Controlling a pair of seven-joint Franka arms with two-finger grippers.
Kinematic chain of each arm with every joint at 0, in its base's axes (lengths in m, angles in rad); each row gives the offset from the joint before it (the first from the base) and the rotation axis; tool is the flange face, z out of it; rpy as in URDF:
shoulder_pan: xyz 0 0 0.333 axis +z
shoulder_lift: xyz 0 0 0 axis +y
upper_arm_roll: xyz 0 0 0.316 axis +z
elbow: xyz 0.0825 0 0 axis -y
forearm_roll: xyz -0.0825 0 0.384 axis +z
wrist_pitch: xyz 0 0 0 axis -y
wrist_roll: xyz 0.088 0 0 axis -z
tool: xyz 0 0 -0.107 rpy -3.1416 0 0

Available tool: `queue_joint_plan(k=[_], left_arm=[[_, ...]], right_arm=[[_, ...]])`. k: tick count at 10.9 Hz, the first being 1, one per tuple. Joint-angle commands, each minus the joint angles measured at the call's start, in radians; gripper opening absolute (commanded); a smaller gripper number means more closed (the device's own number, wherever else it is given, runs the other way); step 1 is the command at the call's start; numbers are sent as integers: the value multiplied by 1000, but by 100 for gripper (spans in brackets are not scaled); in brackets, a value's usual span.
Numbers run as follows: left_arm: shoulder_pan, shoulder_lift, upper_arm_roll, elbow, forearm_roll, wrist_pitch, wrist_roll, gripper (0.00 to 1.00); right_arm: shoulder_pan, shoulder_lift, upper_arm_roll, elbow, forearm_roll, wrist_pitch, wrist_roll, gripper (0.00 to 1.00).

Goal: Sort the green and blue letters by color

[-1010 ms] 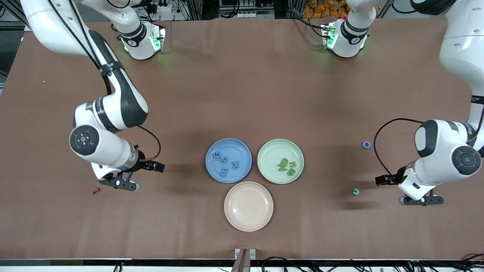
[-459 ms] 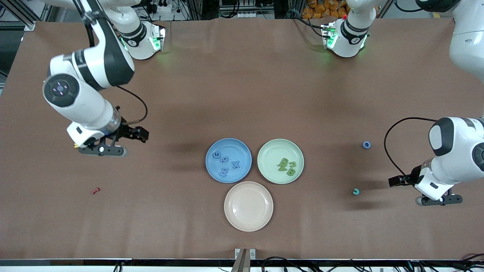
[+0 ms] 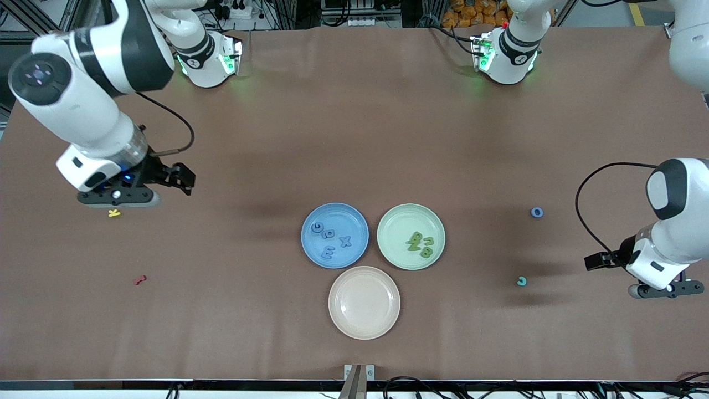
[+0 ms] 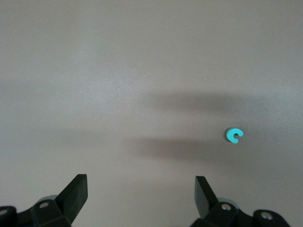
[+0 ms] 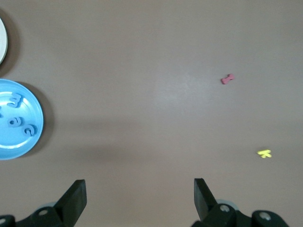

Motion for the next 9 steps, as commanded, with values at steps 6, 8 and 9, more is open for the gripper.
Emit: queue_joint_plan(k=[6,8,9], left_arm=[[-313,-312,296,-86,-263,-244,6,100],[-356,-413,322,-172,-302,-244,8,100],[-375,-457,330,-210,-323,-244,9,100]], right_arm=[[-1,-100,-41,226,129,-306,-54,100],[-1,-102,-42,227,171,-309,-46,100],[-1,-102,-44,227,172,-312,-43,100]])
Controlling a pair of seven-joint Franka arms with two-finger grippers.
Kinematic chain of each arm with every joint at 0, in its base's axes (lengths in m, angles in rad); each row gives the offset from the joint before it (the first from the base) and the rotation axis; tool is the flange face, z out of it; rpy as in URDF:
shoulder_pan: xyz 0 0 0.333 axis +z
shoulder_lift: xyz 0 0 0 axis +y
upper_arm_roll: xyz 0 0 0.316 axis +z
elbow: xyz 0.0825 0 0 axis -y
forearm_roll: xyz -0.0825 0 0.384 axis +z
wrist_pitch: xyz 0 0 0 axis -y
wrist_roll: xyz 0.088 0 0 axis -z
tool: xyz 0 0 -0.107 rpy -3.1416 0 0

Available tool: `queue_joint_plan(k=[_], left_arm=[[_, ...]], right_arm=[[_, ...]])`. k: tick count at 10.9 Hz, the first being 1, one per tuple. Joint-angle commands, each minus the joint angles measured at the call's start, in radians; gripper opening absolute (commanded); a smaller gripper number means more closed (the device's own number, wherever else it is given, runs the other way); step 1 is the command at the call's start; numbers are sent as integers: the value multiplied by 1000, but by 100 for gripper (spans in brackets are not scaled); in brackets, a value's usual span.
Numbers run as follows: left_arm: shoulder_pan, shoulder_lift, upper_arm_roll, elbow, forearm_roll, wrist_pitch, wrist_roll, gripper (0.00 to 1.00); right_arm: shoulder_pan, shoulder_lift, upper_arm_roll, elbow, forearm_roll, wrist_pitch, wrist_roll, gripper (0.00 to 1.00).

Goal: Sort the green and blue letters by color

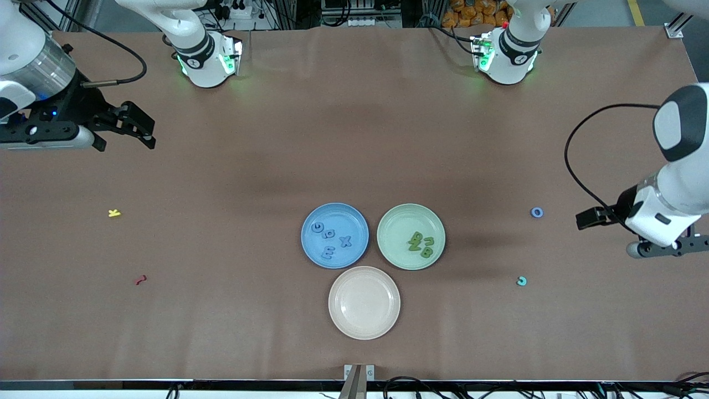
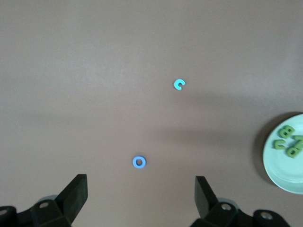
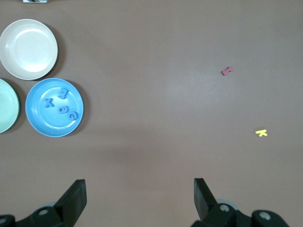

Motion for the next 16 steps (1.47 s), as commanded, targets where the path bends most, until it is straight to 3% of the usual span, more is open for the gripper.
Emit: queue_joint_plan(k=[1,5,8,11,16], left_arm=[[-52,-182,43,-172,-58,4,11,100],[-54,-272,42,-175,-80,-64,11,100],[-54,-267,39,-53,-95,-203,13,100],[-54,-276,27,-14,-98,-292,14,100],[-52,-319,1,-27,-112,-329,60,100]], right_arm=[[-2,-10,-6,14,32,-46,0,100],[-2,-10,-34,41,21,-92,-16,100],[-3,-10,-51,51,7,-95,-16,100],[-3,-10,-55,62,6,-113,-16,100],[-3,-2,-80,64,4,-86,-60,100]])
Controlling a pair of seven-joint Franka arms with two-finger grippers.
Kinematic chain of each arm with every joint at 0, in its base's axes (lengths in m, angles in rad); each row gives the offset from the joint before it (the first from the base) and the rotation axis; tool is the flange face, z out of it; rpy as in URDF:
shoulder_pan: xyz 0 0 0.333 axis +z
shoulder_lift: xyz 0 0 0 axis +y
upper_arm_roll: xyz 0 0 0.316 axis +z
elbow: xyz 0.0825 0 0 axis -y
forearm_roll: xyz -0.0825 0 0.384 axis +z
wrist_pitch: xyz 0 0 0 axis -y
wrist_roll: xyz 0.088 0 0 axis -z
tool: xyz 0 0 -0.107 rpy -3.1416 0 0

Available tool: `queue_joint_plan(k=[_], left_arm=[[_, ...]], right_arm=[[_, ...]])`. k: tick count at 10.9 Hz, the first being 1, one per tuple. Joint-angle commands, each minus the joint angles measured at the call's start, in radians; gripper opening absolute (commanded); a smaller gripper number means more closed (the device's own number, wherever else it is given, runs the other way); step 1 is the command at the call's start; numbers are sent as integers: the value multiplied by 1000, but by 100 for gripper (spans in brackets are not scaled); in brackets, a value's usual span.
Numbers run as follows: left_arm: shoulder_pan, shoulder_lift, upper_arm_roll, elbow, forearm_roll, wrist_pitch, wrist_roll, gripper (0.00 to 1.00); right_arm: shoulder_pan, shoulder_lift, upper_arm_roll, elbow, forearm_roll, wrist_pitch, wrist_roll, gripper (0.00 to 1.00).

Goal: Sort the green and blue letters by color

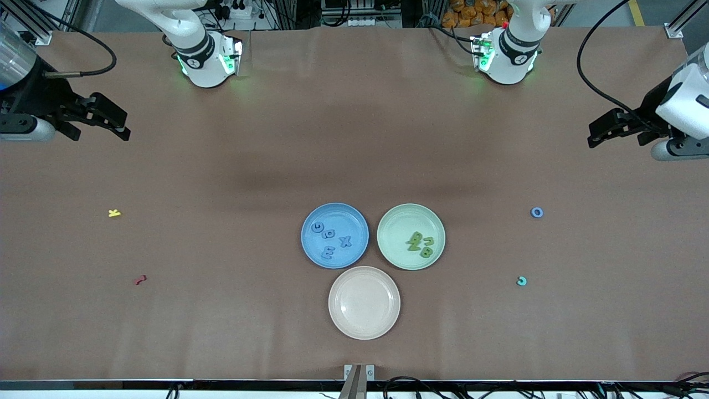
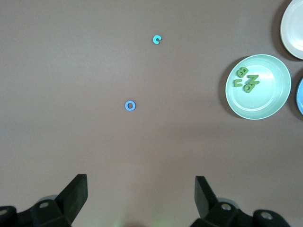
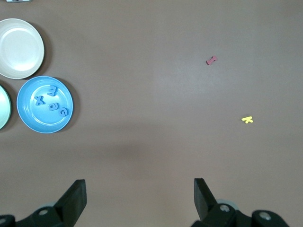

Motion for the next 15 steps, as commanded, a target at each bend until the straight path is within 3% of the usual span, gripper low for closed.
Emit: queue_joint_plan(k=[1,15], left_arm=[[4,-13,-14,0,-29,-15,27,100],[15,8,-11,17,-40,5,27,100]], right_arm=[[-2,2,-10,10,-3,7,-41,100],[-2,5,-9,5,7,16,-39,100]])
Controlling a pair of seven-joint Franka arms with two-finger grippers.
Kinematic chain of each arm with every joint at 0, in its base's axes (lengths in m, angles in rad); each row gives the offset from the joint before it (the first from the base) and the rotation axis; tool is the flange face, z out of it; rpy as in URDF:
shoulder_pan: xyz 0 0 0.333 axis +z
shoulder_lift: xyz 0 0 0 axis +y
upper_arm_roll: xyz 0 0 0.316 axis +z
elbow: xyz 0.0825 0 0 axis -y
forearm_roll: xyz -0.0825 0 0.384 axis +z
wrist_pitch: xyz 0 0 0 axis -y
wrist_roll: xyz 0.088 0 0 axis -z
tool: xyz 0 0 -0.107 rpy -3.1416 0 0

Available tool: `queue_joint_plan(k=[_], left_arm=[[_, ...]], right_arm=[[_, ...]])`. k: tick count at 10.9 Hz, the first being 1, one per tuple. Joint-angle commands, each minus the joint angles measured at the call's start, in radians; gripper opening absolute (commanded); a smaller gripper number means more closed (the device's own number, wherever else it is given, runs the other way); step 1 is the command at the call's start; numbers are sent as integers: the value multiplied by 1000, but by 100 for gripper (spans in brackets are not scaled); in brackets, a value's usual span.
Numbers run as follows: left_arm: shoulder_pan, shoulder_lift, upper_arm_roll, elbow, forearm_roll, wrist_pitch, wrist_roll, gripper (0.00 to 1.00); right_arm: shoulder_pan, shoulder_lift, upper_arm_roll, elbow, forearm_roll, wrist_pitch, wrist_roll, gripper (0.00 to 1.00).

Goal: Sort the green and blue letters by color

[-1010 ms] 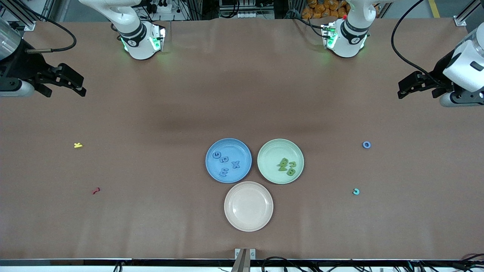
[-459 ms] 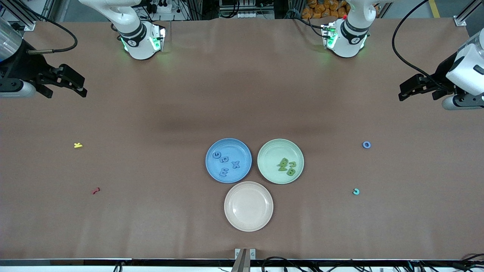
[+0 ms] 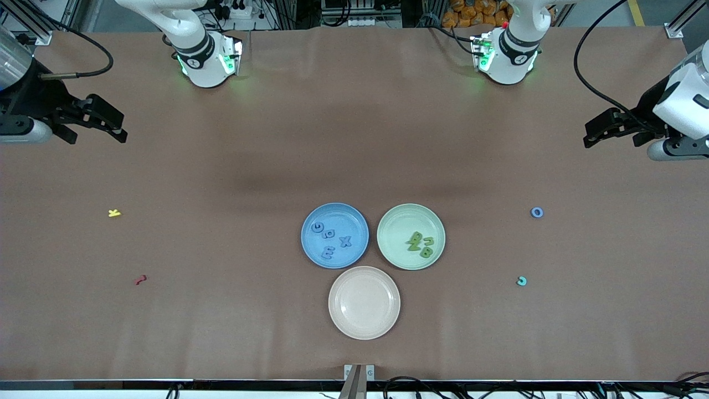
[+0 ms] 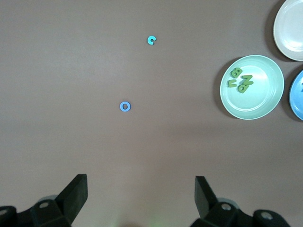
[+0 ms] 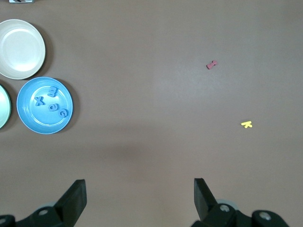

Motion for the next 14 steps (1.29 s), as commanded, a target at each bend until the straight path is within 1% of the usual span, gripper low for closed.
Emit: queue_joint_plan(k=[1,3,4,5,8,10,14], left_arm=[[3,1,2,11,-17,1,27,100],[-3,1,2,11,-6,2,33,100],[-9,2,-3,9,30,4,48,100],[-15,1,-12,8,41,13,56,100],[-18,2,-17,5,42,15,56,100],[-17,2,-34,3,46,15,56,100],[-17,2,-34,3,46,16,56,100]], right_arm=[[-2,3,0,4,10,2,-13,100],[-2,5,0,4,11,4,-13,100],[-2,5,0,4,11,4,-11,100],[-2,5,0,4,13,4,-11,100],[-2,5,0,4,11,2,-13,100],[-6,10,0,4,13,13,-13,100],[-20,10,0,4,14,11,-14,100]])
